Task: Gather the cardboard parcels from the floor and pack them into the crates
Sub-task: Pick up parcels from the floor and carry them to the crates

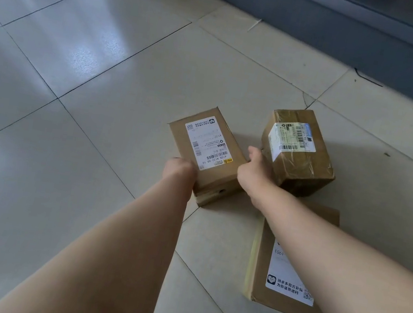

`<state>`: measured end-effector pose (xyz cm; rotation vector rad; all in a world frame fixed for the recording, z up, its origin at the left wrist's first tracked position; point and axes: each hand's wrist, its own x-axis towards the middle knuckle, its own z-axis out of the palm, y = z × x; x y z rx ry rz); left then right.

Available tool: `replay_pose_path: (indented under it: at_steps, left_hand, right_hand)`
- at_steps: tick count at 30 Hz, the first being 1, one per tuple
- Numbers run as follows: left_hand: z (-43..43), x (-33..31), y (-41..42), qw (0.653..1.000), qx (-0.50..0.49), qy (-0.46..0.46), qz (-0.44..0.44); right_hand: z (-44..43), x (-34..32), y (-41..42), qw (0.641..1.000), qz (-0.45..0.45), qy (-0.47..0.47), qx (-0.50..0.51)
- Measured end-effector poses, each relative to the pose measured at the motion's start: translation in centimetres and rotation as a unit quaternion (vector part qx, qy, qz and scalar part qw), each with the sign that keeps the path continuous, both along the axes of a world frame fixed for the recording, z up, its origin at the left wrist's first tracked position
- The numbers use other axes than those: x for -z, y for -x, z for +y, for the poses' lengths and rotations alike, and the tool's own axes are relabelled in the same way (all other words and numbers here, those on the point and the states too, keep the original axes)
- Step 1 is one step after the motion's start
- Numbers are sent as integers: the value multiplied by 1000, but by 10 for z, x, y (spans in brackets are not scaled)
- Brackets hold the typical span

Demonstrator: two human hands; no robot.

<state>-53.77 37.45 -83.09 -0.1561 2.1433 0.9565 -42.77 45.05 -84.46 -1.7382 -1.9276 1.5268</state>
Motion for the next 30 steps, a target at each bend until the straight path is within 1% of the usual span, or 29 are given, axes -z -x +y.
replay_pose_path:
  at_steps: [2, 4, 6, 8, 10, 11, 12, 13, 15, 16, 18, 20, 22, 24, 27, 30]
  left_hand:
    - [0, 1, 2, 1000, 24, 19, 0]
    - [1, 3, 3, 999, 31, 32, 9]
    - [3, 6, 3, 998, 29, 34, 36]
    - [7, 7, 1, 990, 48, 41, 125]
    - [14, 0, -6, 964, 97, 35, 244]
    - [18, -5, -12, 949, 121, 10, 290]
    - [23, -9, -19, 939, 142, -23, 313]
    - [29, -13, -28, 935, 158, -61, 311]
    - [41, -18, -49, 934, 188, -131, 275]
    - [46, -19, -58, 931, 205, -152, 263]
    - [55, -19, -74, 926, 224, -171, 252]
    - [61, -18, -83, 925, 233, -177, 244]
    - [64, -14, -87, 925, 249, -166, 235]
    - [64, -9, -88, 925, 265, -153, 227]
    - [65, -3, -88, 925, 279, -140, 216]
    - [65, -1, -92, 927, 290, -133, 197]
  right_hand:
    - [5, 5, -4, 999, 23, 37, 13]
    - [8, 6, -7, 997, 37, 60, 5]
    - [13, 5, -9, 997, 57, 58, 10]
    - [19, 0, -12, 996, 76, 11, 40]
    - [28, -8, -18, 991, 88, -68, 72]
    - [33, -12, -23, 987, 90, -107, 82]
    - [37, -16, -30, 983, 78, -140, 88]
    - [42, -19, -38, 979, 51, -177, 89]
    - [54, -19, -59, 967, -60, -241, 48]
    - [57, -17, -70, 963, -123, -240, 10]
    - [61, -12, -88, 963, -195, -178, -58]
    - [64, -6, -100, 957, -227, -153, -93]
    - [70, -2, -108, 957, -237, -152, -69]
    - [77, -2, -117, 969, -210, -131, 13]
    - [83, -3, -134, 982, -97, -53, 152]
    - [84, -4, -154, 977, 7, 29, 210]
